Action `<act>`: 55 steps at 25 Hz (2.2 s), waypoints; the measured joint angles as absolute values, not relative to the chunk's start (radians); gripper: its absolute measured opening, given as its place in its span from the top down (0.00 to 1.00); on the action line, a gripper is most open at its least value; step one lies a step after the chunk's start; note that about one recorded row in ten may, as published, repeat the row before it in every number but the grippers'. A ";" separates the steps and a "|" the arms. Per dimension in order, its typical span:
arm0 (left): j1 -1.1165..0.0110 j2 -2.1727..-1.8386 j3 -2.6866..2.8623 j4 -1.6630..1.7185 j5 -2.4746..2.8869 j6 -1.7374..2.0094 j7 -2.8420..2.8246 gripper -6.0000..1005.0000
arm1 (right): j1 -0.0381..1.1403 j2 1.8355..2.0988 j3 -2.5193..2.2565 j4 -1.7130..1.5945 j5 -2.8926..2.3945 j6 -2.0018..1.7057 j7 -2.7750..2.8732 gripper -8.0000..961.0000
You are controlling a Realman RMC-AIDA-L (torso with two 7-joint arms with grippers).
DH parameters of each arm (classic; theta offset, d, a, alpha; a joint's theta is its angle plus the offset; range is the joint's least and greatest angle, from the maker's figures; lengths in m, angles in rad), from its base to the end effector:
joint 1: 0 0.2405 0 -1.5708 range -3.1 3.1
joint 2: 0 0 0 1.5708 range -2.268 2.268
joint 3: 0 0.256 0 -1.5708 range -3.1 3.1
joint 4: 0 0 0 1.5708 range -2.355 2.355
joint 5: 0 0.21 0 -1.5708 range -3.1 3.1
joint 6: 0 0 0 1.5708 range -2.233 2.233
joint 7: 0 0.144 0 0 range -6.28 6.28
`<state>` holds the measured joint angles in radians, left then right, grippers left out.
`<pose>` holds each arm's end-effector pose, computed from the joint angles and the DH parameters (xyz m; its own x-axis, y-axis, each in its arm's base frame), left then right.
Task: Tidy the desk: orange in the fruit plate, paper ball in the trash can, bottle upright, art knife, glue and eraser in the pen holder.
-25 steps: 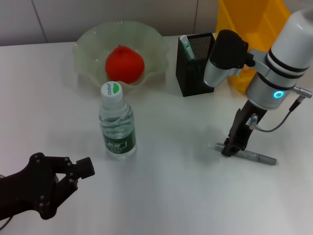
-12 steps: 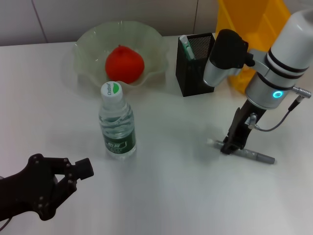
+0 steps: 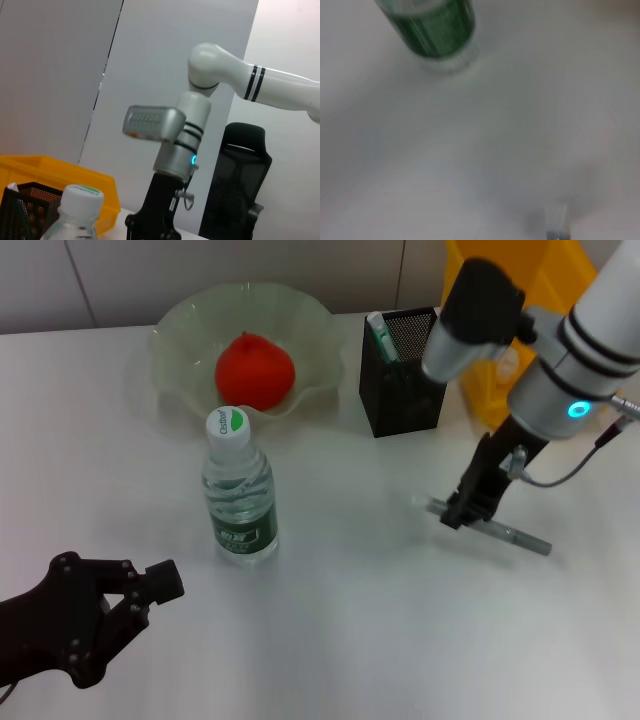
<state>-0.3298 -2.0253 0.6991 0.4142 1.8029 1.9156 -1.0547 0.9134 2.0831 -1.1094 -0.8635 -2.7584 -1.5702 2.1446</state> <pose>-0.2899 0.2307 0.0065 0.6153 0.2437 0.7497 0.3674 -0.9301 0.0008 0.1878 0.3893 -0.0154 0.7777 -0.4639 0.4243 -0.3936 -0.8855 -0.2468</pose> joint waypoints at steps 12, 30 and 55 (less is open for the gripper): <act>-0.330 -2.023 0.696 0.415 1.801 1.923 -1.051 0.95 | 0.695 2.081 -1.123 -1.311 -2.438 -1.686 2.187 0.84; -0.308 -2.022 0.693 0.418 1.799 1.949 -1.051 0.95 | 0.544 2.079 -0.971 -1.402 -2.223 -1.476 1.981 0.84; -0.307 -2.021 0.645 0.415 1.796 1.959 -1.052 0.95 | 0.680 2.009 -0.776 -0.930 -1.894 -1.261 1.468 0.85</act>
